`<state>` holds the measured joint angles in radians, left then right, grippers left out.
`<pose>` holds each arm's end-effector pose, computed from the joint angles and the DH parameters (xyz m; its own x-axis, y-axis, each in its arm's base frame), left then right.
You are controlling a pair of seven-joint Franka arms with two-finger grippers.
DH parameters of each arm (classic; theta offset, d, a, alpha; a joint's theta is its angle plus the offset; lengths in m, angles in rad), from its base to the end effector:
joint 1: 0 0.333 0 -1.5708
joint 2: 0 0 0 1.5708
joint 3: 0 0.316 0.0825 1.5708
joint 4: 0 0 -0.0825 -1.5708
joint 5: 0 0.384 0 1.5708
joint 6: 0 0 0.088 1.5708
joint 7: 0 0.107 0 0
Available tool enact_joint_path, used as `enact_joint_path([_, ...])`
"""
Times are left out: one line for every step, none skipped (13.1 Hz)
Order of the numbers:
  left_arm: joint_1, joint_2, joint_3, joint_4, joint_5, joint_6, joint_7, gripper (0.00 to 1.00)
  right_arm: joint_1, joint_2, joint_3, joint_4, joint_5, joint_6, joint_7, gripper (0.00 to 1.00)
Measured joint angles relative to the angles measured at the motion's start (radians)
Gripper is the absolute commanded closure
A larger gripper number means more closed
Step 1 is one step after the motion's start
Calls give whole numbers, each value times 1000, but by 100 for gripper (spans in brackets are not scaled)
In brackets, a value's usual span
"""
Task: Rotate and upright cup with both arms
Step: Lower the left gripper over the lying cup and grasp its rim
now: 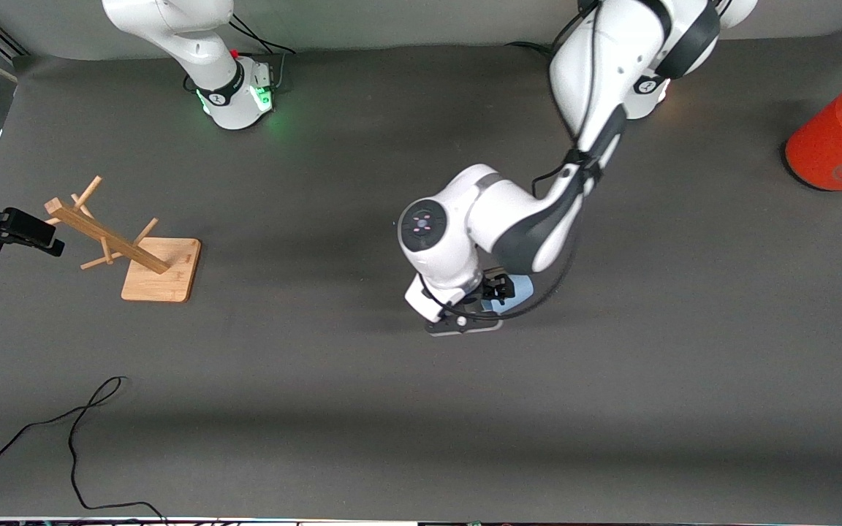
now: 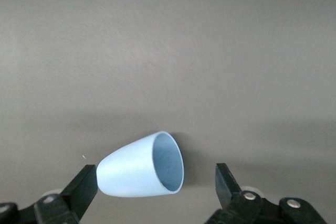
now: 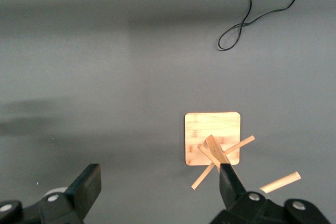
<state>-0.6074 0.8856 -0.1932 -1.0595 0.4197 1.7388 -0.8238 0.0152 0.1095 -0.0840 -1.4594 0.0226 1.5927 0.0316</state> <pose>0.5809 -0.4785 0.2919 0.9983 -0.0389 0.0428 -0.0239 -0.9511 -0.3080 0.5898 -0.0354 0.6167 0.9947 -0.1000 0.0237 -0.0997 -0.9949 -0.0142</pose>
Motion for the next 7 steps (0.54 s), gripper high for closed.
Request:
enact_joint_path([-19,19,0,-19,34,0,32,0,-17,0,15,-1,0,0,0,0])
enact_joint_path([-34,36,0,-32,64,0,59,0,-29,0,29,-1,0,0,-1,0])
enact_joint_path([-44,52,1,-44,95,0,82,1,-36,0,39,-1,0,1,-1,0])
enact_joint_path([-48,63,1,-53,121,0,106,1,-36,0,45,-1,0,1,-1,0])
enact_joint_path([-49,71,1,-62,138,0,139,1,-36,0,50,-1,0,1,-1,0])
enact_joint_path([-48,75,4,-67,145,0,175,1,-35,0,54,-1,0,2,-1,0])
enact_joint_path([-48,75,6,-69,148,0,207,3,-35,0,56,-1,0,3,-1,0])
